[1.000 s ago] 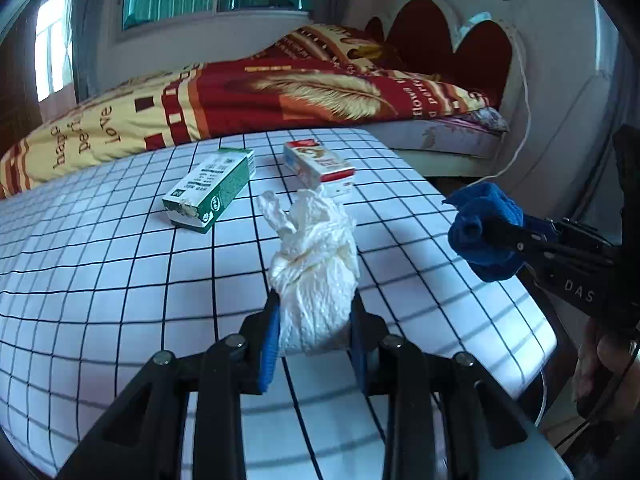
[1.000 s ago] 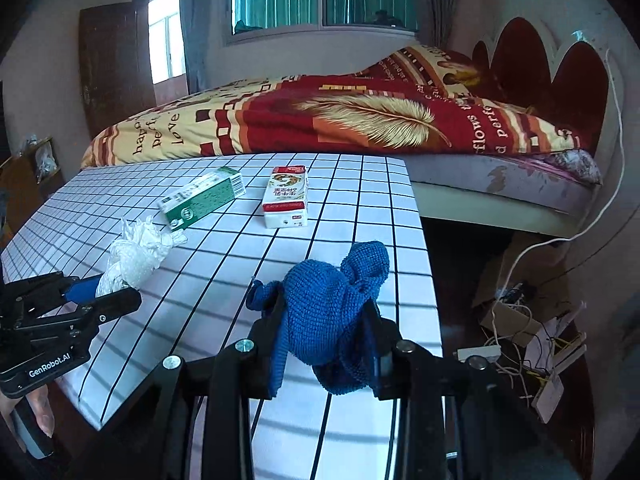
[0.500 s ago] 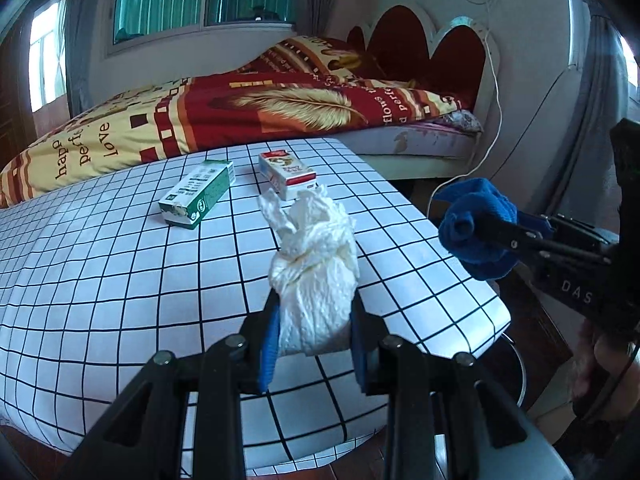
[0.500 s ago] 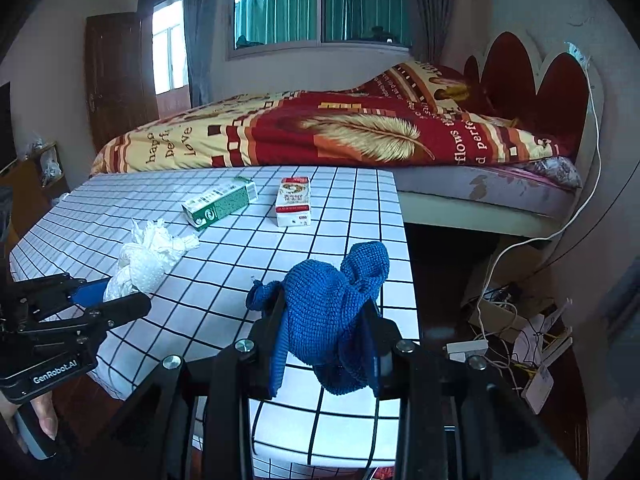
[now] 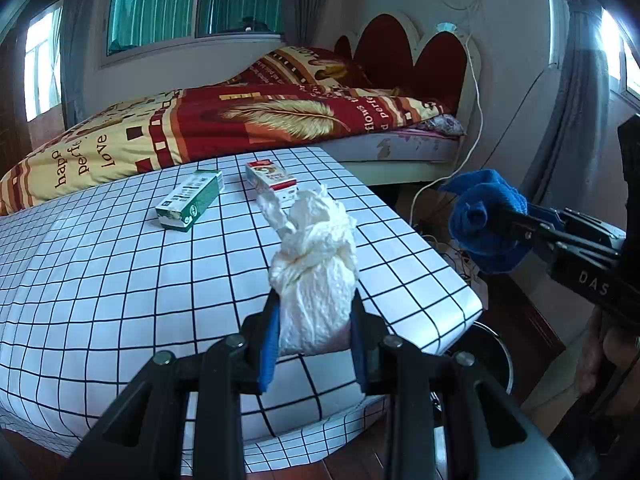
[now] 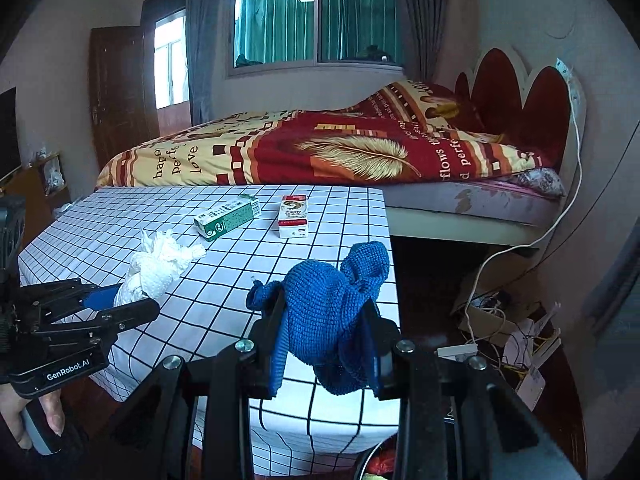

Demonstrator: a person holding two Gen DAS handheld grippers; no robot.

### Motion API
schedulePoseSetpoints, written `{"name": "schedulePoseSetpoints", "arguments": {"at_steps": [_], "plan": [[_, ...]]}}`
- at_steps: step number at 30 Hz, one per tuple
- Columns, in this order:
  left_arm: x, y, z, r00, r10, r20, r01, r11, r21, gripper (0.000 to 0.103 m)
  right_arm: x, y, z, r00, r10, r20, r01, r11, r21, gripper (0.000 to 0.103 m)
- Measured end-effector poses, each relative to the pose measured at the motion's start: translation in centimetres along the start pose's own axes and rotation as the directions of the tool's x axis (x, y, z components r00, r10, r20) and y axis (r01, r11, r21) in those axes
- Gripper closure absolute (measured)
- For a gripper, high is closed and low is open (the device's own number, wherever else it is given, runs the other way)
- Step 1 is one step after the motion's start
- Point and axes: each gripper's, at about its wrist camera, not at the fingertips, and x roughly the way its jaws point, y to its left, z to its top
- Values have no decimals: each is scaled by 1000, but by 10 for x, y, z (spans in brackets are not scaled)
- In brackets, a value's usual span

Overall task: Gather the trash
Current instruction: 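Carry the white tissue and blue knit cloth toward the black bucket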

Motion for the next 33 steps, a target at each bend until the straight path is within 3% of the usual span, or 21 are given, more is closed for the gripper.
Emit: {"name": "schedulePoseSetpoints", "arguments": {"at_steps": [9, 19, 33], "plan": [[-5, -23, -8, 999, -40, -4, 40, 999, 34, 71, -29, -12, -15, 999, -30, 19, 29, 999, 22, 69], [4, -58, -22, 994, -101, -44, 104, 992, 75, 71, -45, -46, -48, 995, -96, -18, 97, 993, 74, 69], [24, -119, -48, 970, -202, -136, 222, 963, 154, 71, -72, -99, -110, 975, -199, -99, 212, 966, 145, 69]]}}
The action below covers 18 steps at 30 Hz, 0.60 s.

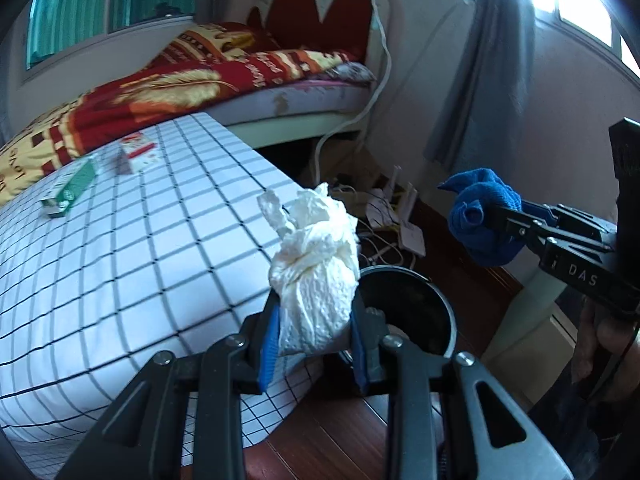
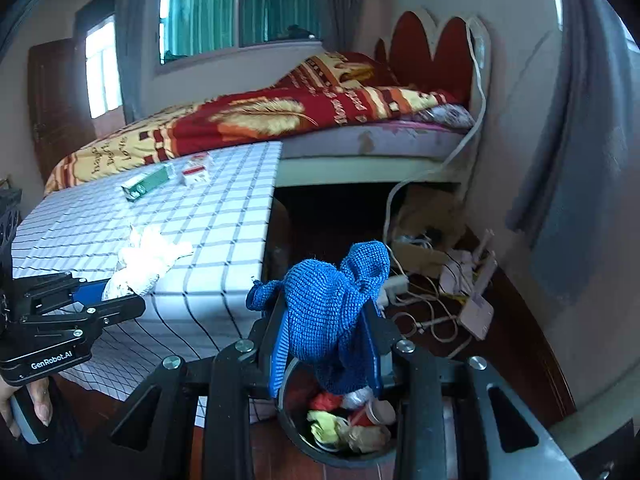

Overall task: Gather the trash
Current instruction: 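Carry the white tissue and blue knit cloth toward the black bucket, then open both tools over the bucket to drop the tissue and cloth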

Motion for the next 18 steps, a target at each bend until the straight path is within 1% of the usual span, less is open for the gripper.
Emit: {"name": "schedulePoseSetpoints", "arguments": {"at_steps": [8, 13, 18], "plan": [[24, -32, -10, 996, -60, -61, 62, 997, 40, 71, 1, -31, -30, 998, -26, -49, 28, 999, 34, 69], [39, -52, -17, 991, -88, -100, 94, 994, 61, 71, 5, -39, -45, 996, -32, -77, 35, 999, 37, 69], [54, -64, -24, 985, -111, -136, 120, 991, 66, 71, 14, -45, -66, 992, -31, -125, 34, 999, 22, 69]]}}
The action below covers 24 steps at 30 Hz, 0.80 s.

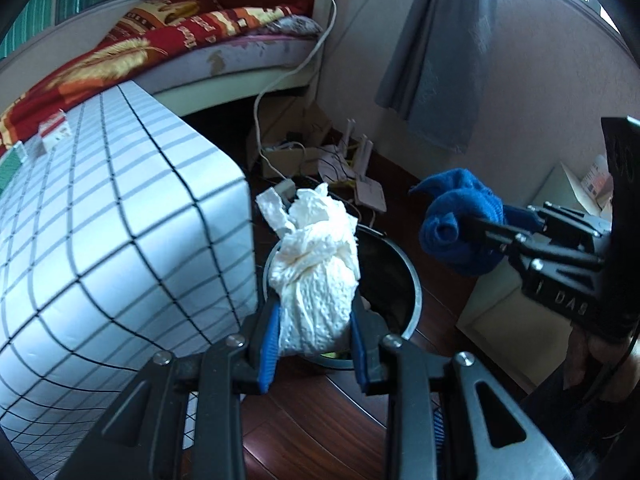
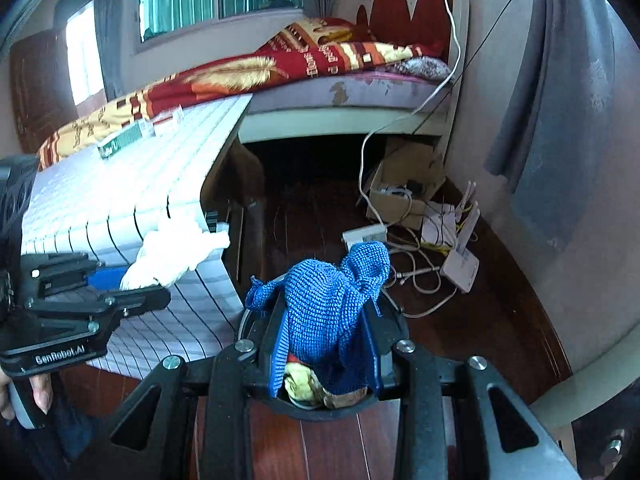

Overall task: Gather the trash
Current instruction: 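Open both tools over the bucket to drop the tissue and cloth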

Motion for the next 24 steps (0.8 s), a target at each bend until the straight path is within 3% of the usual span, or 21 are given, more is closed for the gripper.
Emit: {"name": "schedulePoseSetpoints", "arguments": {"at_steps": [9, 24], "plan": [[44, -7, -8, 995, -21, -94, 21, 1000, 3, 71, 28, -13, -22, 996, 24, -87, -25, 1000, -10, 69], [103, -4, -11, 977, -48, -207, 45, 999, -21, 70, 112, -15, -41, 967, 85, -239, -106, 992, -74, 68]]}}
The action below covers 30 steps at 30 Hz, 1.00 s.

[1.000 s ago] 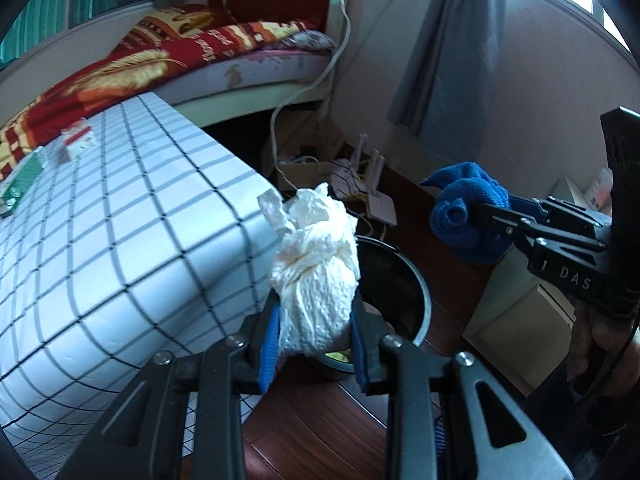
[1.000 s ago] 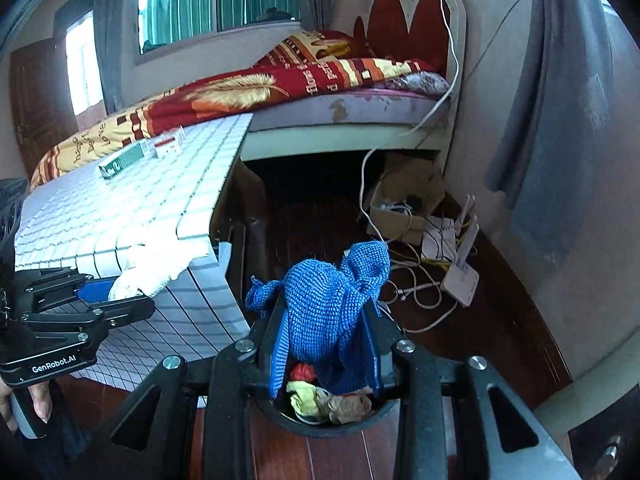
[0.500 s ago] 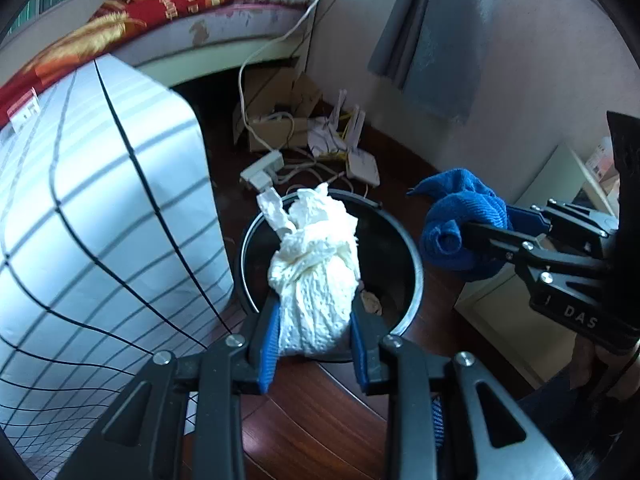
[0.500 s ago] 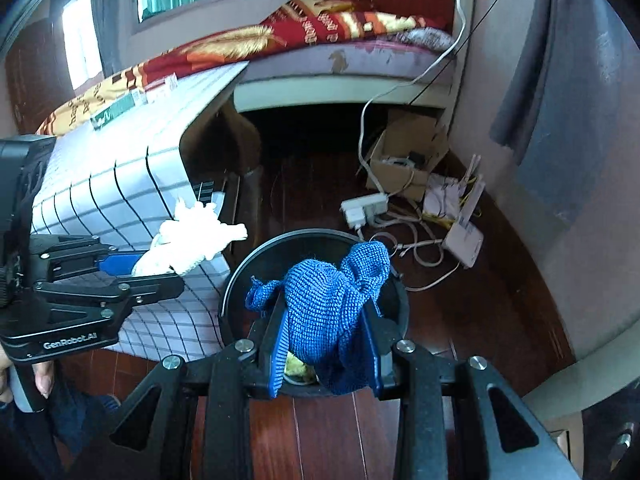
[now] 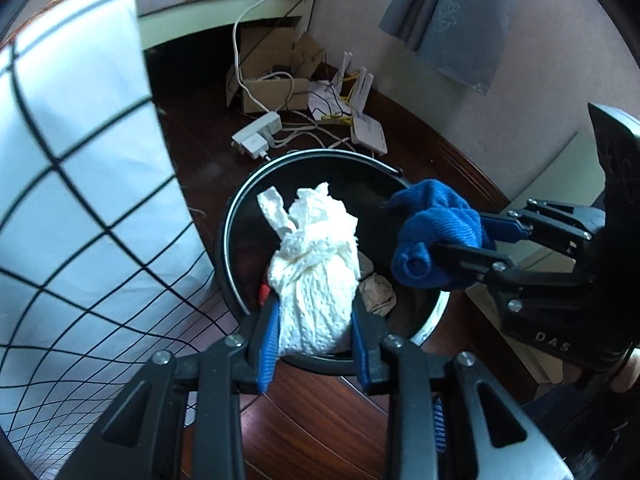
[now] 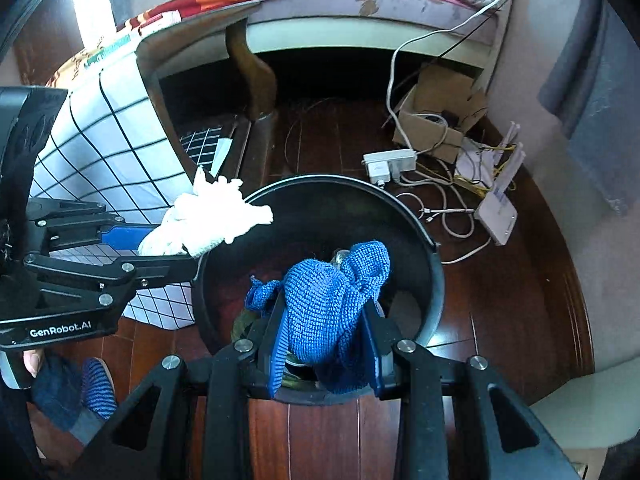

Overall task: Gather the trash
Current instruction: 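Open both tools over the bucket to drop the tissue and cloth, then move both open tools back toward the table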

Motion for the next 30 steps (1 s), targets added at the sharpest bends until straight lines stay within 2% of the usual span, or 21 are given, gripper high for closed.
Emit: {"name": "schedulePoseSetpoints", "arguments": {"at_steps": [2, 4, 5, 6, 7, 9, 12, 16, 19, 30], "plan": [[8, 2, 2, 1000, -8, -6, 8, 1000, -4, 70, 9, -2, 0, 1000, 5, 1, -5, 1000, -14, 67], [21, 4, 4, 999, -43, -19, 42, 999, -26, 66, 15, -4, -1, 1000, 1, -2, -1, 1000, -26, 59], [23, 6, 2, 998, -63, -23, 62, 997, -35, 60, 21, -7, -2, 1000, -12, -12, 12, 1000, -27, 34], [29, 7, 1, 998, -51, -33, 50, 998, -46, 38, 25, -12, -5, 998, -52, -25, 51, 998, -22, 2], [30, 9, 0, 999, -26, -34, 24, 999, -47, 16, 25, -17, -7, 997, -75, -28, 75, 997, -11, 0], [29, 11, -3, 1000, 5, -24, -6, 999, -49, 2, 22, -35, -10, 996, -86, -28, 87, 994, 58, 0], [28, 15, -8, 998, 53, -23, -54, 997, -51, 1, 15, -52, -12, 994, -107, -26, 109, 986, 126, 0], [23, 16, -13, 995, 97, -10, -97, 994, -50, 1, 11, -56, -15, 988, -147, -37, 151, 978, 144, 0], [17, 15, -13, 994, 105, 8, -105, 993, -50, 1, 11, -51, -18, 986, -162, -48, 167, 977, 133, 0], [-3, 12, -14, 991, 127, 50, -124, 990, -59, 1, 1, -38, -16, 989, -142, -30, 145, 982, 120, 0]]}}
